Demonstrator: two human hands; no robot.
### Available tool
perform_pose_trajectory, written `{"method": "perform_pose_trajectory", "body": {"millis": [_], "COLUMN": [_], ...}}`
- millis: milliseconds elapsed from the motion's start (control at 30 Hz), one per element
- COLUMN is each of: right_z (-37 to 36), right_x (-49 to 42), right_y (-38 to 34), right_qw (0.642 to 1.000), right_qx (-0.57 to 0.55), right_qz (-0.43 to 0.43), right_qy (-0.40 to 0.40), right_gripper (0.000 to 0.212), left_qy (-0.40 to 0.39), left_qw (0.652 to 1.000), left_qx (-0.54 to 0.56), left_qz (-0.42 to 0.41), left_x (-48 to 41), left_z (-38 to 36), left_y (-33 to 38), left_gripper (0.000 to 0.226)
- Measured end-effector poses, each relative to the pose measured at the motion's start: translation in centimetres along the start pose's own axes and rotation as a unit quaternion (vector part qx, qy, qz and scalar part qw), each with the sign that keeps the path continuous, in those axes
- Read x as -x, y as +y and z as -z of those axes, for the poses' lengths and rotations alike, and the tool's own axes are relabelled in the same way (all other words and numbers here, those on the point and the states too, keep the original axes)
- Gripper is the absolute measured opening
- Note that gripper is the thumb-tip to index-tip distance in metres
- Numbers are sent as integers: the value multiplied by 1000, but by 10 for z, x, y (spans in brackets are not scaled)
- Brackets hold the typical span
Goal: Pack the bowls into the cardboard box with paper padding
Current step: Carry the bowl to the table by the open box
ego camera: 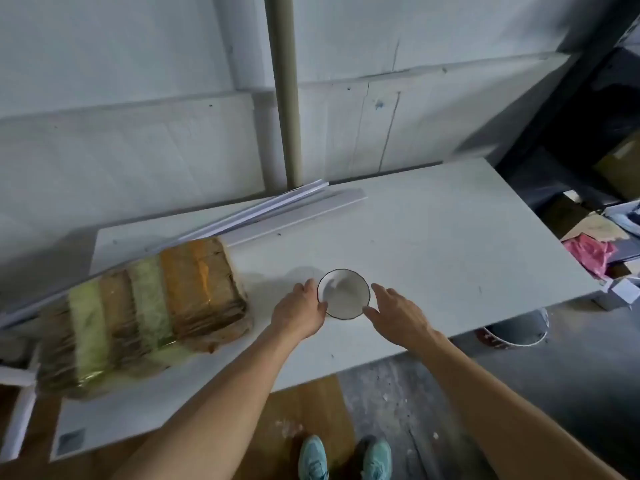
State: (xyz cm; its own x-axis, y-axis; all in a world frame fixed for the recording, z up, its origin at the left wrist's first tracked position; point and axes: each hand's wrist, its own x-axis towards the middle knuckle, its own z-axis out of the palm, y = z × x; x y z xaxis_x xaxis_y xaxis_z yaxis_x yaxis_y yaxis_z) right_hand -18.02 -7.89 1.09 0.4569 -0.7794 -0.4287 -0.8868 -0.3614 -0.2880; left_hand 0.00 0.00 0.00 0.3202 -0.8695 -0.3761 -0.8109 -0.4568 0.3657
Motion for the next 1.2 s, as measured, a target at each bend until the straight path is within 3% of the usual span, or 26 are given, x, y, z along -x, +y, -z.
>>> {"method": "perform_pose_trajectory", "body": {"millis": [200, 367, 567, 733, 933, 1200], "right_z": [-24, -32, -32, -13, 17, 46], "right_x": [-36, -52, -54, -42, -10, 42], "right_y": [8, 9, 5, 3, 7, 39], "right_qw": [998, 996, 983, 976, 963, 935], "right_qx": [-49, -80, -161, -201, -252, -325], "right_qz": [-28, -35, -70, -77, -91, -129], "right_qy": [-9, -9, -48, -41, -21, 65], "right_gripper": [51, 37, 19, 20, 21, 24], "left_qy": [4, -5, -20, -16, -19, -24], "left_qw": [1000, 999, 994, 991, 993, 995], "left_qx": [5, -15, 66, 103, 112, 82], "left_qz": [19, 49, 89, 86, 44, -49], "left_x": [-30, -46, -47, -32, -13, 4], "left_z": [-20, -32, -33, -18, 13, 29], "left_y": [0, 5, 11, 16, 38, 93], "left_gripper": [36, 32, 20, 18, 16, 17]}}
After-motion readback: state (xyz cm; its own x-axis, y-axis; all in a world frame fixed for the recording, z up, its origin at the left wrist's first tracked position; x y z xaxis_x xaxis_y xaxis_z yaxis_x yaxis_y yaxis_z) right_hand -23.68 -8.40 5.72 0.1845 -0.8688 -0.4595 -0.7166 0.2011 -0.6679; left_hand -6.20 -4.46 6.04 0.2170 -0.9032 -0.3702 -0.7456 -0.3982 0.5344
